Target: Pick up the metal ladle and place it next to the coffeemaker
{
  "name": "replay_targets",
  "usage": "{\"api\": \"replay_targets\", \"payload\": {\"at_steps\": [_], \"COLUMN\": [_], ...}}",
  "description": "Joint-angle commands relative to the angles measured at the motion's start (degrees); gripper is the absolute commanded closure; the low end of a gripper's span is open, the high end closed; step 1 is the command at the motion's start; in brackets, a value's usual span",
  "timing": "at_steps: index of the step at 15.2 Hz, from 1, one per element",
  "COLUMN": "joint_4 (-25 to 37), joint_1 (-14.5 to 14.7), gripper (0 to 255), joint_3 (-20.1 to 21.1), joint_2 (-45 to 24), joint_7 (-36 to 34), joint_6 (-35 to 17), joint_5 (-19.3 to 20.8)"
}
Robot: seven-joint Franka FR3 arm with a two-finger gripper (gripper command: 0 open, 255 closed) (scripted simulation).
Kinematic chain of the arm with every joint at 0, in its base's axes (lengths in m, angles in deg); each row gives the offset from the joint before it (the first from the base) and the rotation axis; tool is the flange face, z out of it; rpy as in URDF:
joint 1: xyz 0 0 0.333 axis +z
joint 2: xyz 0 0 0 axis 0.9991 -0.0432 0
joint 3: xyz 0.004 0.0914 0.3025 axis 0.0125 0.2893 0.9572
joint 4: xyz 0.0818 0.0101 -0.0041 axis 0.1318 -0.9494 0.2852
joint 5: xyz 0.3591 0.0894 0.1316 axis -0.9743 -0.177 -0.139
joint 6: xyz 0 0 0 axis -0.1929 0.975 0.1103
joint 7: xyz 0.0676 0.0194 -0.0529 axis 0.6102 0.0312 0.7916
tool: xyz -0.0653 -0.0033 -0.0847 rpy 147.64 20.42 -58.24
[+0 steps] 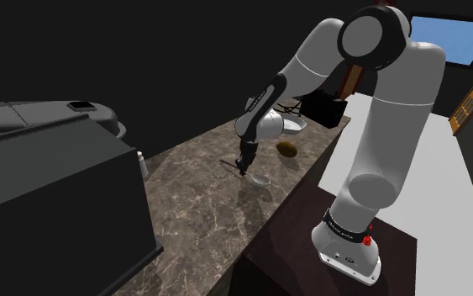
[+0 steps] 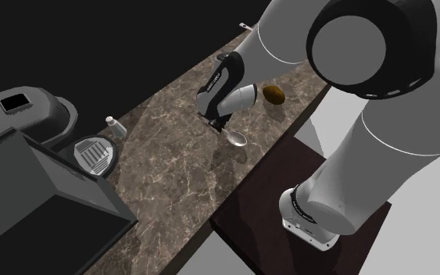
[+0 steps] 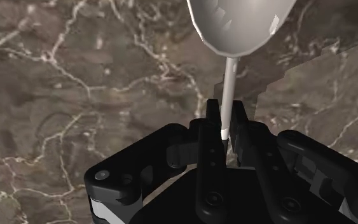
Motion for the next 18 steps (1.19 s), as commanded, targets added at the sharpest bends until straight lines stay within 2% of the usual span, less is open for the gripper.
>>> {"api": "replay_targets", "payload": {"at_steps": [1, 18], "joint_4": [-0.21, 0.69], "joint_1": [0.18, 0.08], "gripper": [255, 255], "joint_3": [-0.39, -1.79], "joint_2": [1.39, 14.92], "joint_7": [-0.81, -7.73], "joint_6": [1.12, 14.91], "joint_5": [0.97, 9.08]}}
